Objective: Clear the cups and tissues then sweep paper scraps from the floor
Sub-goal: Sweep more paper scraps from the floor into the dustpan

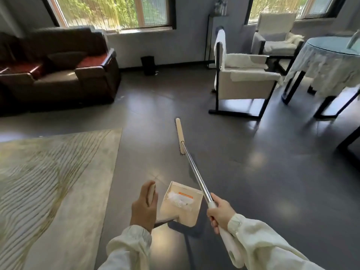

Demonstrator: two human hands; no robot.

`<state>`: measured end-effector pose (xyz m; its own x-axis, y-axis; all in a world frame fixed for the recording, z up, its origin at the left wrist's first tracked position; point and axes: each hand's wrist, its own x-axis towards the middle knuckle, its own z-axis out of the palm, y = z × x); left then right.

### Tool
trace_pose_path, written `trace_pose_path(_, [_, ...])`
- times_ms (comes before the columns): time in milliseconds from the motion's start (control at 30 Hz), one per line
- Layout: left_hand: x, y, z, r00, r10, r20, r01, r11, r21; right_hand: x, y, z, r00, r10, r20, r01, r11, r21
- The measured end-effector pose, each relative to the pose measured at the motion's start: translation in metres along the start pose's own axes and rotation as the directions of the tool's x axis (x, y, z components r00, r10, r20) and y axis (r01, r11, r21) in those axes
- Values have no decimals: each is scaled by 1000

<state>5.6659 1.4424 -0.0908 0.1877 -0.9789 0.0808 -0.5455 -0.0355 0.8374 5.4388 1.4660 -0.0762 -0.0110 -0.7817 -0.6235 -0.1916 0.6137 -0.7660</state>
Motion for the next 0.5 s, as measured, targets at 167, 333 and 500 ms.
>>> trace_pose_path(167, [150, -18, 14, 998, -31, -61, 31, 1000, -3, 135, -109, -15, 999, -24, 21, 24, 1000, -7])
trace_pose_path(333, [305, -25, 25, 978, -139, -156, 134, 990, -41, 278, -221, -29, 995, -61, 74, 66, 996, -65])
trace_pose_path(500, [452, -25, 11, 955, -207, -214, 204, 978, -33, 403, -343, -21, 991, -58, 124, 73, 990, -124])
